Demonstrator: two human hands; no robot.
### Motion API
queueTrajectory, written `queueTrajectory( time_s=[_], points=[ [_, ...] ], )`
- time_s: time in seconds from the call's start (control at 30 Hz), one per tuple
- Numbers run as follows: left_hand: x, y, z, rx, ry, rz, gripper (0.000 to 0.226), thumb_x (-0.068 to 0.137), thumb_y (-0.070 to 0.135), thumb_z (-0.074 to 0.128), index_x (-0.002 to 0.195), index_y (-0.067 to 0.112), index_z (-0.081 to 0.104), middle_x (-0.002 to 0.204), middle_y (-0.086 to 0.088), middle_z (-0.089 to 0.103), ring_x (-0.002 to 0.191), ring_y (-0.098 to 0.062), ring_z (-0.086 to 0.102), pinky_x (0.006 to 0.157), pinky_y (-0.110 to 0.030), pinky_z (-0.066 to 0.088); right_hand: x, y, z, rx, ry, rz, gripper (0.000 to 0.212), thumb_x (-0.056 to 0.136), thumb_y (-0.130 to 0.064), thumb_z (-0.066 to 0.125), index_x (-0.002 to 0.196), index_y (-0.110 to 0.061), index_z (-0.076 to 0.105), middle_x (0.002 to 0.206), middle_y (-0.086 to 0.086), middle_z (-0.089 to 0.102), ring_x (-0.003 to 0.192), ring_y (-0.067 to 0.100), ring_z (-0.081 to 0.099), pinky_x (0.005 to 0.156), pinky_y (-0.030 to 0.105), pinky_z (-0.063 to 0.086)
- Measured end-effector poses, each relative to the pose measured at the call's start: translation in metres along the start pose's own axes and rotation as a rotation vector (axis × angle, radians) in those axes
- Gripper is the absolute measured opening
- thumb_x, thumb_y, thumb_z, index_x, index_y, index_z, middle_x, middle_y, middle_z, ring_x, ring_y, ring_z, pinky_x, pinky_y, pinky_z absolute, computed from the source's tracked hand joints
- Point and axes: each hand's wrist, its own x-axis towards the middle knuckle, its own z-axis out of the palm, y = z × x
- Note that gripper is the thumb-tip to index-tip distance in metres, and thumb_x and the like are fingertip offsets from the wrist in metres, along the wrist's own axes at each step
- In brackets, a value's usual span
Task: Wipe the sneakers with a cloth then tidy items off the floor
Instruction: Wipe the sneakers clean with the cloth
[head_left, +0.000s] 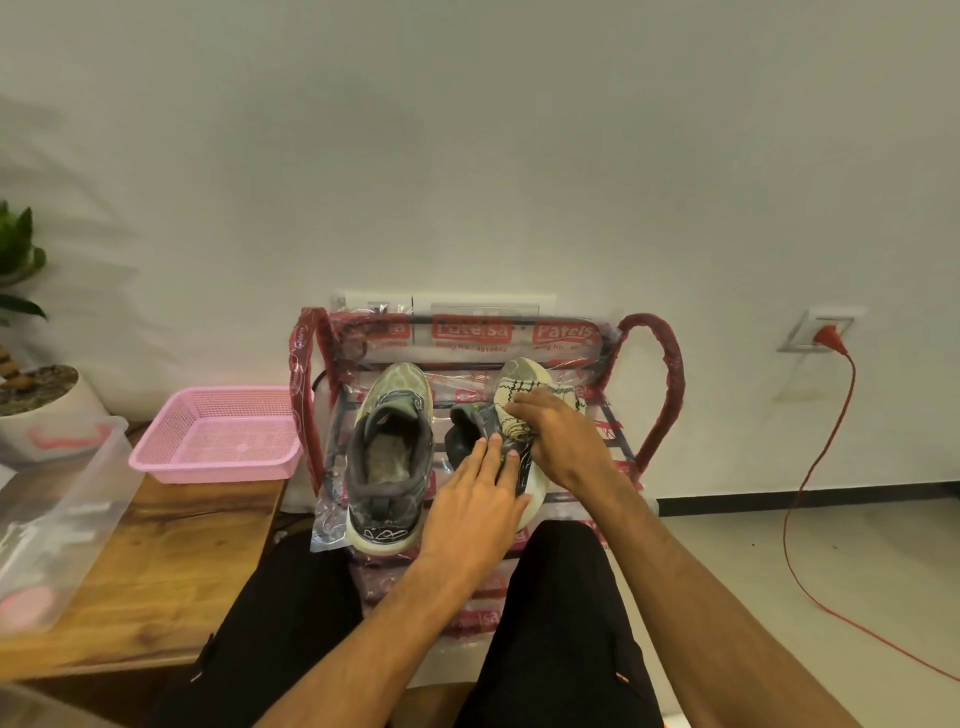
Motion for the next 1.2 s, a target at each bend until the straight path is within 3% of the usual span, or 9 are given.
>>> queueTrajectory(
  time_s=[0.13,0.27,0.43,0.57,0.77,0.9,1.0,1.2],
  points=[
    [-0.004,-0.008,0.004,-0.026,0.021,-0.019,0.059,0.104,0.044,0.025,0.153,0.012,0.016,0.161,-0.012,0.008,0.149,-0.021,0.006,0.117,-0.032,0.02,-0.017,0.006,0.002,0.046,-0.048,-0.104,0.064,0.082,0.007,0.055,0.139,-0.02,0.052,0.149,-0.003,0.043,0.144,0.017,0.028,0.112,0.039,0.032],
    [-0.002,-0.005,0.004,0.004,0.016,0.005,0.059,0.105,0.042,0.023,0.153,0.01,0.013,0.16,-0.014,0.007,0.149,-0.022,0.004,0.117,-0.033,0.02,-0.01,0.009,0.005,-0.044,0.056,-0.064,0.057,0.083,0.006,0.065,0.135,-0.016,0.056,0.144,0.003,0.051,0.141,0.023,0.035,0.113,0.044,0.036],
    [-0.005,-0.009,0.008,-0.013,0.006,-0.012,0.058,0.105,0.04,0.026,0.153,0.01,0.013,0.161,-0.015,0.005,0.149,-0.022,0.003,0.117,-0.034,0.023,-0.019,-0.001,0.012,0.052,0.036,-0.071,0.063,0.082,0.009,0.054,0.138,-0.019,0.053,0.149,-0.003,0.045,0.145,0.016,0.027,0.113,0.037,0.029],
    [-0.009,-0.013,0.011,-0.047,0.015,-0.035,0.056,0.104,0.044,0.024,0.153,0.016,0.017,0.161,-0.01,0.007,0.149,-0.018,0.005,0.114,-0.033,0.032,-0.02,0.007,0.008,0.013,0.054,-0.159,0.054,0.082,0.002,0.066,0.132,-0.017,0.059,0.143,0.001,0.052,0.14,0.023,0.037,0.106,0.042,0.04],
    [-0.003,-0.005,0.004,-0.034,-0.003,0.022,0.054,0.105,0.04,0.026,0.152,0.015,0.02,0.161,-0.011,0.006,0.149,-0.019,0.003,0.117,-0.033,0.021,-0.006,0.012,0.005,-0.081,0.078,0.006,0.056,0.085,0.003,0.064,0.136,-0.019,0.055,0.145,0.0,0.049,0.141,0.022,0.034,0.11,0.042,0.04],
    [-0.003,-0.012,0.006,-0.124,0.0,-0.009,0.052,0.104,0.041,0.032,0.151,0.02,0.025,0.162,-0.004,0.008,0.148,-0.014,0.005,0.113,-0.033,0.031,-0.035,0.011,0.011,0.067,0.037,-0.085,0.052,0.085,-0.008,0.067,0.135,-0.017,0.056,0.145,0.0,0.05,0.141,0.022,0.035,0.105,0.043,0.042],
    [-0.003,-0.015,0.007,-0.169,-0.006,-0.032,0.051,0.103,0.043,0.034,0.15,0.024,0.028,0.162,0.0,0.01,0.148,-0.012,0.006,0.109,-0.035,0.037,-0.036,0.018,0.007,0.005,0.033,-0.172,0.051,0.085,-0.015,0.072,0.134,-0.016,0.058,0.142,0.003,0.052,0.138,0.026,0.04,0.101,0.046,0.045],
    [-0.002,-0.011,0.007,-0.127,0.003,-0.016,0.05,0.103,0.041,0.033,0.149,0.021,0.029,0.162,-0.004,0.009,0.148,-0.014,0.006,0.111,-0.033,0.034,-0.013,0.012,0.002,-0.04,0.061,0.012,0.054,0.088,-0.003,0.062,0.139,-0.018,0.052,0.148,0.0,0.046,0.143,0.022,0.031,0.111,0.043,0.037]
  ],
)
